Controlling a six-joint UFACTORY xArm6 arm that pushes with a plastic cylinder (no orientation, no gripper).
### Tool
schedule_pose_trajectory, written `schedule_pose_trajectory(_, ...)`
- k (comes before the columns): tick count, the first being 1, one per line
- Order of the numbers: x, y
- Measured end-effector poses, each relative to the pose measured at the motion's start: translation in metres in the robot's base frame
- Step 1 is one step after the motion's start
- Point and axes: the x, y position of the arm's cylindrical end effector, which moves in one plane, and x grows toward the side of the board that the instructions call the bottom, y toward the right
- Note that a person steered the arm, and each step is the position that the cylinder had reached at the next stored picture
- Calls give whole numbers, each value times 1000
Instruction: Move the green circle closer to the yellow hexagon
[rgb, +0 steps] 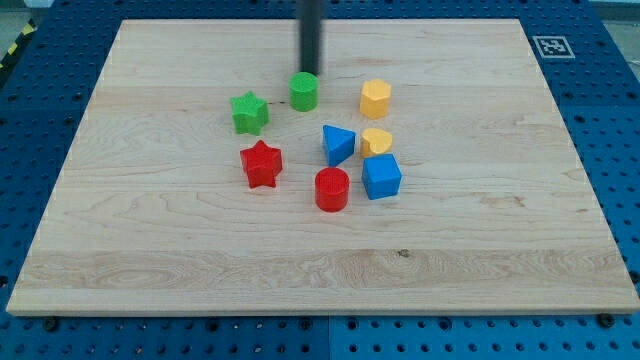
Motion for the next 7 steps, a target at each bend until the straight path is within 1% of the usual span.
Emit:
schedule_pose_trajectory(1, 2, -57)
schedule_pose_trajectory(2, 14, -55)
schedule_pose_trajectory(3, 38, -41)
schedule_pose_trajectory(4, 38, -35)
schedule_pose_trajectory(6, 38, 39)
schedule_pose_trajectory(7, 48, 68)
